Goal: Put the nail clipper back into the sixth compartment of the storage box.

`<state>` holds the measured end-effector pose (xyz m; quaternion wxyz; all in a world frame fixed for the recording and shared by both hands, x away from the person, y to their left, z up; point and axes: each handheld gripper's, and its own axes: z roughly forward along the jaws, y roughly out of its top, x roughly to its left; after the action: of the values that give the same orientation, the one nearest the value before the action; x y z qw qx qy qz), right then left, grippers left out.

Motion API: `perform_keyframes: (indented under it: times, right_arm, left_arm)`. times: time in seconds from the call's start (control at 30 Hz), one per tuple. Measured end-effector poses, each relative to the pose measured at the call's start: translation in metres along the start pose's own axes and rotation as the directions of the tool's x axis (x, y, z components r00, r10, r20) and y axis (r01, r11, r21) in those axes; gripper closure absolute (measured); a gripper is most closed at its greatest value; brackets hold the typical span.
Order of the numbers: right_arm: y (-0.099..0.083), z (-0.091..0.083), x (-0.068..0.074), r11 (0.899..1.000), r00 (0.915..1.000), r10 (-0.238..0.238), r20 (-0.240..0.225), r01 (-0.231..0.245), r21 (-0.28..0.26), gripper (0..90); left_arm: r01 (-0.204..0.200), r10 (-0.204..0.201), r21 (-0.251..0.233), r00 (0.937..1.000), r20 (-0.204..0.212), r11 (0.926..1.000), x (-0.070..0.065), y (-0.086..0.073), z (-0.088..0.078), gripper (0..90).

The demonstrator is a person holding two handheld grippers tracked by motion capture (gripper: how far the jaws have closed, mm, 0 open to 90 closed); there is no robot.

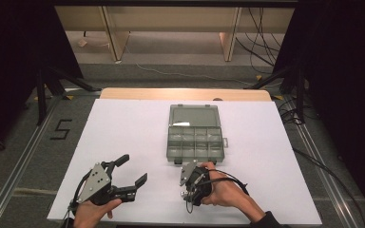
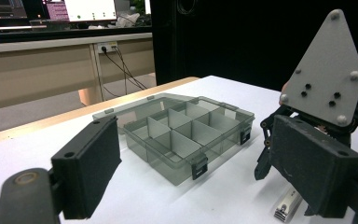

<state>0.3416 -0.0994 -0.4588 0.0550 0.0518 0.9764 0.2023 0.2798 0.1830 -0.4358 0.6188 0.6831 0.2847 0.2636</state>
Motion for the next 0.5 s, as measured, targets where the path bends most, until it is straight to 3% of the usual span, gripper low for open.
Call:
perform_keyframes:
  times: [0.13, 0.2, 0.5]
  right_arm:
    - [0.0018, 0.0010, -0.0017, 1.000, 0.9995, -0.018, -0.026, 0.018, 0.017, 44.7]
    - [0.0016, 0.0008, -0.0011, 1.000, 0.9991, -0.004, -0.042, 0.005, 0.026, 49.5]
    - [0.0019, 0.0042, -0.0044, 0.998, 0.9973, -0.028, -0.067, 0.032, 0.059, 61.3]
  left_arm:
    - [0.000, 0.000, 0.000, 1.0000, 0.000, 1.0000, 0.0002, 0.0001, -0.0001, 15.7]
    - [0.001, -0.001, -0.001, 1.0000, 0.001, 1.0000, 0.0000, 0.0000, 0.0000, 15.7]
    - [0.000, 0.000, -0.001, 1.0000, 0.001, 1.0000, 0.0003, 0.0000, -0.0001, 15.6]
